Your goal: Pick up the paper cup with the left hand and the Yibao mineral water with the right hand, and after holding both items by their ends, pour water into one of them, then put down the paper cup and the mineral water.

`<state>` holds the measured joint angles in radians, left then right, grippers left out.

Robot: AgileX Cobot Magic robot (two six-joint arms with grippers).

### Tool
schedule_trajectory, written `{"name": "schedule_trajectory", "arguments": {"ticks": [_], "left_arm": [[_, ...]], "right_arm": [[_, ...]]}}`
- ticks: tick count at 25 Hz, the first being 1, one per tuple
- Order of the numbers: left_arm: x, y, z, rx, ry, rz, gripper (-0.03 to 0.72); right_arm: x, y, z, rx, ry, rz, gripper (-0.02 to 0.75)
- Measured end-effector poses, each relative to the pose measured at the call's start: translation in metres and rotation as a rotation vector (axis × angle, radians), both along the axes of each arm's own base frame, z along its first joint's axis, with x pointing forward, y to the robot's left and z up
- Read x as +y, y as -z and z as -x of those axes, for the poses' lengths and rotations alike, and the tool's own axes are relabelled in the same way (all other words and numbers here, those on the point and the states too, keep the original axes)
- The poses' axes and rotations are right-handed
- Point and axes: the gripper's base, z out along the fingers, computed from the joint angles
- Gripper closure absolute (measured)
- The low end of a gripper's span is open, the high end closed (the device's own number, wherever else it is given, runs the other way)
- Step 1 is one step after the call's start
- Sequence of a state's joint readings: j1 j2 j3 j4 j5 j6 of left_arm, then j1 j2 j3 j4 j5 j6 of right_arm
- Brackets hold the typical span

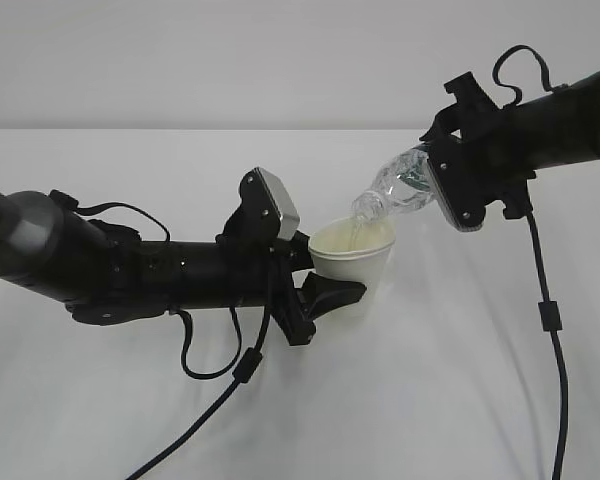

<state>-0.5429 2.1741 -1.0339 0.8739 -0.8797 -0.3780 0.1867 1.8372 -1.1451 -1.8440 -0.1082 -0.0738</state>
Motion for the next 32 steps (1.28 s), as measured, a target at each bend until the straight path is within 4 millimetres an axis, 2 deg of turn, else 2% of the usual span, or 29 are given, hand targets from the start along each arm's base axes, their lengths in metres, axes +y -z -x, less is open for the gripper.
{"name": "schedule_trajectory", "arguments": {"ticks": [32], "left_arm": [[0.0001,0.0002,-0.0001,0.000,-0.001,-0.002,0.300]], "right_arm": [[0.0024,-0.0077,0.0003,-0.032,-0.006,0.021,0.239]]}}
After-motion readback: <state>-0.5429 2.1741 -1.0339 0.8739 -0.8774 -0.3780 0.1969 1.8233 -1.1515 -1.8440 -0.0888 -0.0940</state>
